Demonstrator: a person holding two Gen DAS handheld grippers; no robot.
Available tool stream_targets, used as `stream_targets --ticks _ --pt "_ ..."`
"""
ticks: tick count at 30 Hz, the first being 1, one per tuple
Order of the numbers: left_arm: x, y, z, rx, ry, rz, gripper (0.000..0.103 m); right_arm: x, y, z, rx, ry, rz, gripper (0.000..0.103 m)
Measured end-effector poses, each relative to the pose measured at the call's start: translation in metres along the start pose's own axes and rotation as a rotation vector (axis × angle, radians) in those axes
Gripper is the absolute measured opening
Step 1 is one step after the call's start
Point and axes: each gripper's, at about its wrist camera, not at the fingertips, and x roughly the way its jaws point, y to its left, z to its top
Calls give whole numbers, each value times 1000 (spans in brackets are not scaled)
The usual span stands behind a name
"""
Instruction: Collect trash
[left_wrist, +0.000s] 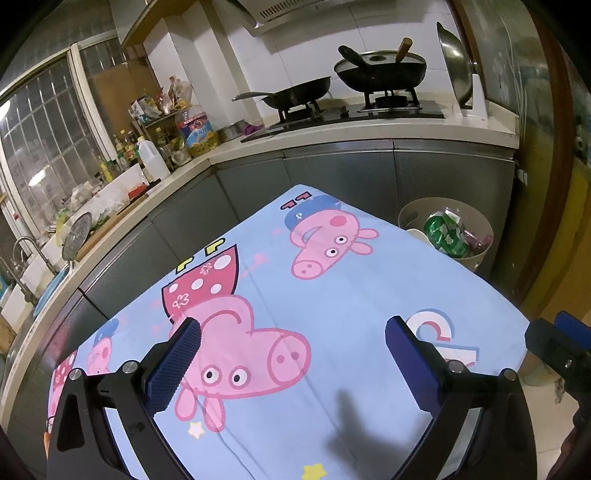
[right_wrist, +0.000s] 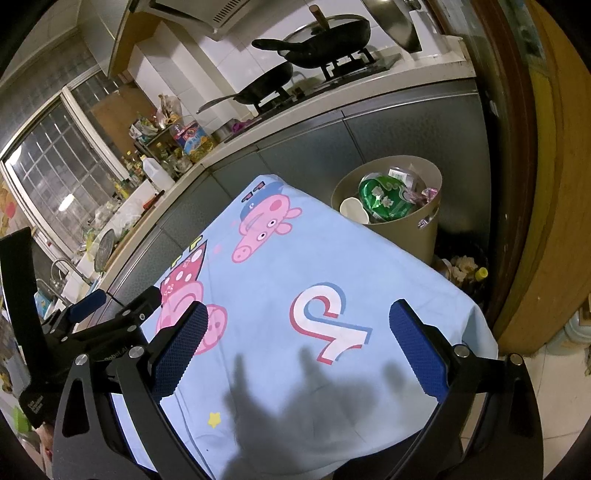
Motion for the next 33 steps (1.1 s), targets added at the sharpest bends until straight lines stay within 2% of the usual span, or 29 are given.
stream_targets --ticks 33 --pt "8 -4 -2 17 25 -14 99 2 -6 -3 11 7 0 98"
